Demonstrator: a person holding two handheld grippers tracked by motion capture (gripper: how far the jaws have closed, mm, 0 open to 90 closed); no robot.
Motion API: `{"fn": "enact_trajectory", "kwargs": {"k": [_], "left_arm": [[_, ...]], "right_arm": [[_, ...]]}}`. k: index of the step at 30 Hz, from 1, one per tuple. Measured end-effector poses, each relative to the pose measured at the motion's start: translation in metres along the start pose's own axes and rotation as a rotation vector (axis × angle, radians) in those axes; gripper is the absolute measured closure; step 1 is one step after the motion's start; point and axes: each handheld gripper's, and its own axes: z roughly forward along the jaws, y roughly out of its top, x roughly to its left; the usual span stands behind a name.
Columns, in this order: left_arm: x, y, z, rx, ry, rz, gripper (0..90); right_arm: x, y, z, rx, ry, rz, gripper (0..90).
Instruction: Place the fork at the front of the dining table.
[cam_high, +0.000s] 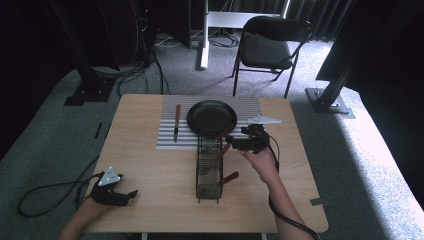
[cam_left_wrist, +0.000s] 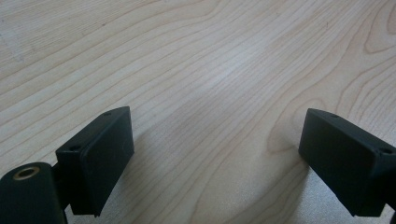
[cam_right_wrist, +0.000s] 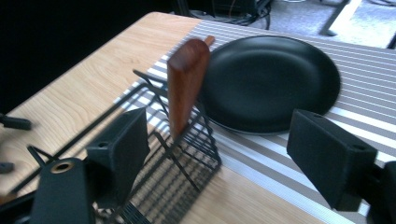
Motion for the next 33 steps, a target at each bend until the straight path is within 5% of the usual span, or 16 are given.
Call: {"fn": "enact_trajectory", "kwargs": {"k": [7, 11, 15, 33], "left_arm": [[0.0, 0.0, 0.0, 0.0, 0.0, 0.0, 10.0], [0.0, 0.0, 0.0, 0.0, 0.0, 0.0, 10.0], [0.0, 0.0, 0.0, 0.0, 0.0, 0.0, 10.0], [0.0, 0.0, 0.0, 0.0, 0.0, 0.0, 10.0]], "right_arm": [[0.002, 0.004, 0.013, 0.011, 0.026, 0.01, 29.3], [0.003, 0.006, 0.024, 0.023, 0.026, 0.028, 48.9], [0.006, 0.006, 0.029, 0.043, 0.036, 0.028, 59.3], [0.004, 0.007, 0.034, 0.035, 0.088, 0.077, 78.8]]}}
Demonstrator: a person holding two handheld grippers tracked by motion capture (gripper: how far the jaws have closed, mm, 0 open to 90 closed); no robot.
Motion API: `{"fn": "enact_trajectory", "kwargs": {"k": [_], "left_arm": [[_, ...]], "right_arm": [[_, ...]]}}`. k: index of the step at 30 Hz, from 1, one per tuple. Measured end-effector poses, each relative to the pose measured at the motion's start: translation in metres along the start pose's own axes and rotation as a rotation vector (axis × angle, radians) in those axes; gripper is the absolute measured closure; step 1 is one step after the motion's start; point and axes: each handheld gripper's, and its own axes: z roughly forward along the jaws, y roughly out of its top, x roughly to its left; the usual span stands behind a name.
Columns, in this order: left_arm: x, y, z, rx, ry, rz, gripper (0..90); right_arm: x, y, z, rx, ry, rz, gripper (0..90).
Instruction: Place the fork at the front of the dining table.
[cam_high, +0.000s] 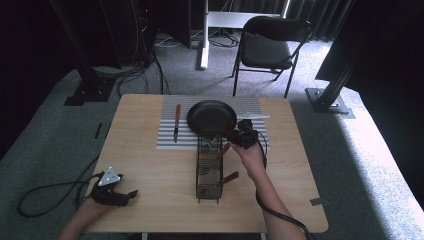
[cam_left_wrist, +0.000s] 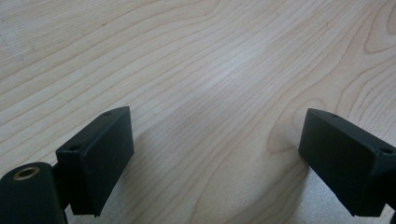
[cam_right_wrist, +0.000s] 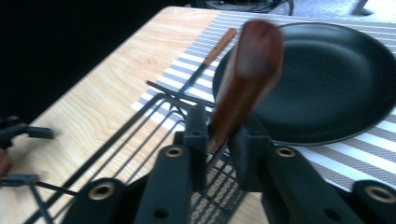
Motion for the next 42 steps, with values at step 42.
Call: {"fn": "enact_trajectory", "kwargs": {"k": [42], "left_arm": [[0.0, 0.0, 0.0, -0.001, 0.0, 0.0, 10.0]], "right_arm": [[0.018, 0.036, -0.084, -0.151, 0.043, -0.052, 80.5]]}}
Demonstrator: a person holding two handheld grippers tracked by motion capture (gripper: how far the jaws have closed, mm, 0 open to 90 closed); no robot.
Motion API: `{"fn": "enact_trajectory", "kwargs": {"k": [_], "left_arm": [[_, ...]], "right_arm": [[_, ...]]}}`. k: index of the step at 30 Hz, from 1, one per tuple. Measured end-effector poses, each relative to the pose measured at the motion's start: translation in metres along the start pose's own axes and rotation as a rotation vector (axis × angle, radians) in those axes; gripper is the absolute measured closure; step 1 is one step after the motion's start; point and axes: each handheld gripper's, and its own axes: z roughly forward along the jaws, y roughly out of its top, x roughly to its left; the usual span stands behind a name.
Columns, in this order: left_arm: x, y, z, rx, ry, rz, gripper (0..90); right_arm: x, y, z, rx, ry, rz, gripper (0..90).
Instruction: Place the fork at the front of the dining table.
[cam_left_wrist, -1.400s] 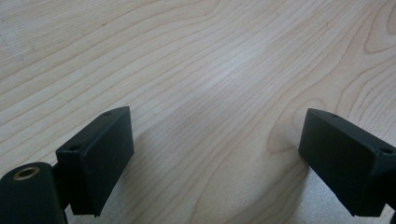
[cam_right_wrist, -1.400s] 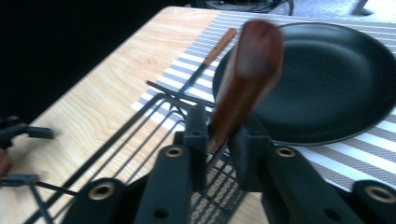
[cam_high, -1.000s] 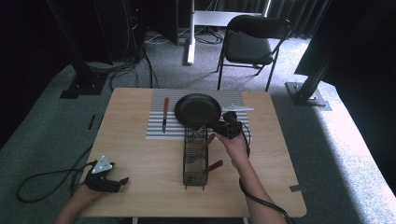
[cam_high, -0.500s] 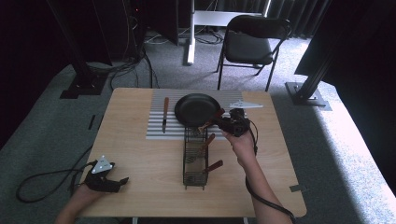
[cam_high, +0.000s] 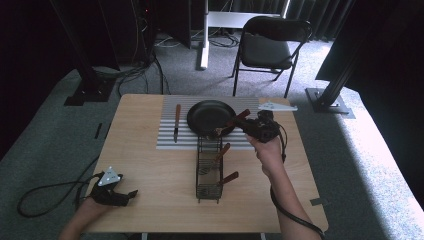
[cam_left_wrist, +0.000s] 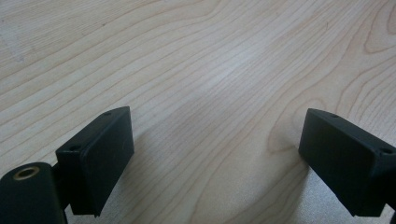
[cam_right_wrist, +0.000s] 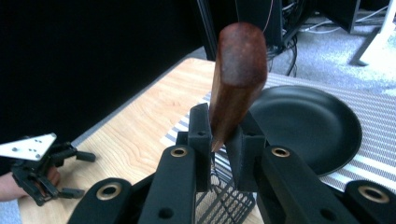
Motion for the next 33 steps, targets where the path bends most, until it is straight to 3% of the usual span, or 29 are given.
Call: {"fn": "enact_trajectory", "kwargs": {"k": [8, 14, 25, 33], "left_arm": [[0.0, 0.0, 0.0, 0.0, 0.0, 0.0, 10.0], [0.0, 0.0, 0.0, 0.0, 0.0, 0.0, 10.0], [0.0, 0.0, 0.0, 0.001, -0.001, -0.001, 10.0], [0.0, 0.0, 0.0, 0.001, 0.0, 0.0, 10.0]], "right_arm": [[-0.006, 0.012, -0.02, -0.037, -0.033, 0.001, 80.6], [-0.025, 0.011, -0.03, -0.04, -0.095, 0.025, 80.5], [-0.074, -0.017, -0.033, -0.006, -0.239, 0.102, 80.6], [-0.09, -0.037, -0.02, 0.069, -0.347, 0.102, 80.6]]}}
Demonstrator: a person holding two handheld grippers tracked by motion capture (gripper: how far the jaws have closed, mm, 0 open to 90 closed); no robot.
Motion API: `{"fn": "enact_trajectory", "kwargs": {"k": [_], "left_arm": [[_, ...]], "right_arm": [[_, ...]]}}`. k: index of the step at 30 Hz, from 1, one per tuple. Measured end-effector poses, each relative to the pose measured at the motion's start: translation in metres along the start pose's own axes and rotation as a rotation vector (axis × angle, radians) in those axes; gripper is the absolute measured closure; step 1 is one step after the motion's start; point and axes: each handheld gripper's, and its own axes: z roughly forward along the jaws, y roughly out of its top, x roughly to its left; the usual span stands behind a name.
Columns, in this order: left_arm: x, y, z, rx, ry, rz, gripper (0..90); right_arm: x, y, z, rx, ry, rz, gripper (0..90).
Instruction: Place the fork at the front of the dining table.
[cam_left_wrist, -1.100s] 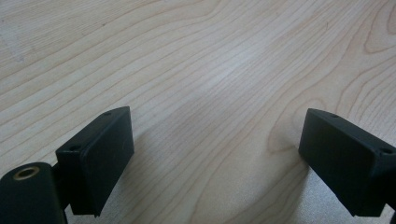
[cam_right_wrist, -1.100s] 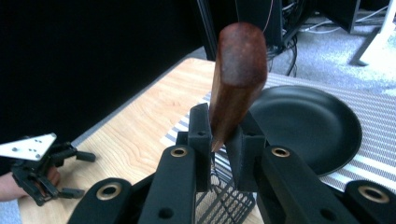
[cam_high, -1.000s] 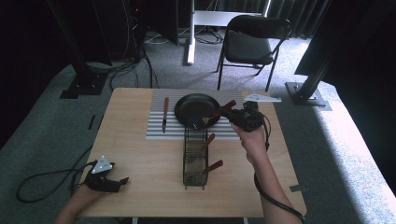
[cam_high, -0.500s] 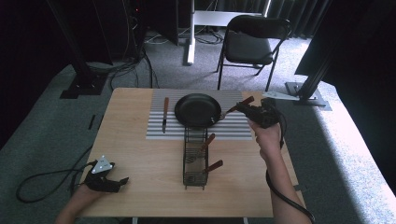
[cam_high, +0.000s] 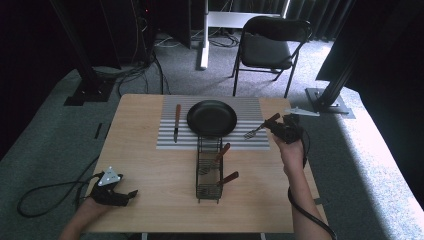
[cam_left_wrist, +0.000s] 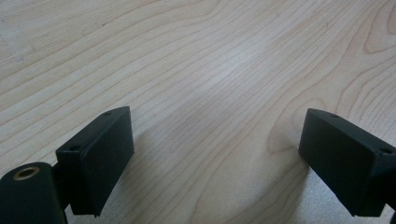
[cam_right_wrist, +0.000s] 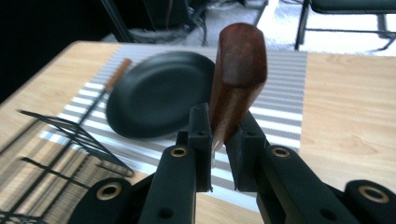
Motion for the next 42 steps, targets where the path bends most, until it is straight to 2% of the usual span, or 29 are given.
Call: {"fn": "enact_trajectory", "kwargs": {"k": [4, 10, 14, 19, 28, 38, 42], "left_arm": [[0.0, 0.0, 0.0, 0.0, -0.001, 0.0, 10.0], [0.0, 0.0, 0.0, -0.001, -0.001, 0.0, 10.0], [0.0, 0.0, 0.0, -0.001, -0.001, 0.0, 10.1], [0.0, 0.0, 0.0, -0.001, -0.001, 0.0, 10.0], [0.0, 0.0, 0.0, 0.0, -0.001, 0.0, 10.0], [0.0, 0.0, 0.0, -0.001, 0.0, 0.0, 10.1], [0.0, 0.0, 0.0, -0.001, -0.001, 0.0, 10.0]], "right_arm": [[0.001, -0.006, 0.012, 0.041, -0.055, -0.028, 80.6], [0.005, -0.011, 0.028, 0.098, -0.097, -0.043, 80.6], [0.011, -0.009, 0.033, 0.1, -0.119, -0.053, 80.6], [0.018, -0.004, 0.042, 0.096, -0.143, -0.071, 80.5], [0.018, 0.011, 0.071, 0.074, -0.174, -0.034, 80.5], [0.011, 0.036, 0.114, 0.142, -0.19, -0.025, 80.4], [0.007, 0.045, 0.134, 0.186, -0.19, -0.017, 80.5]]}}
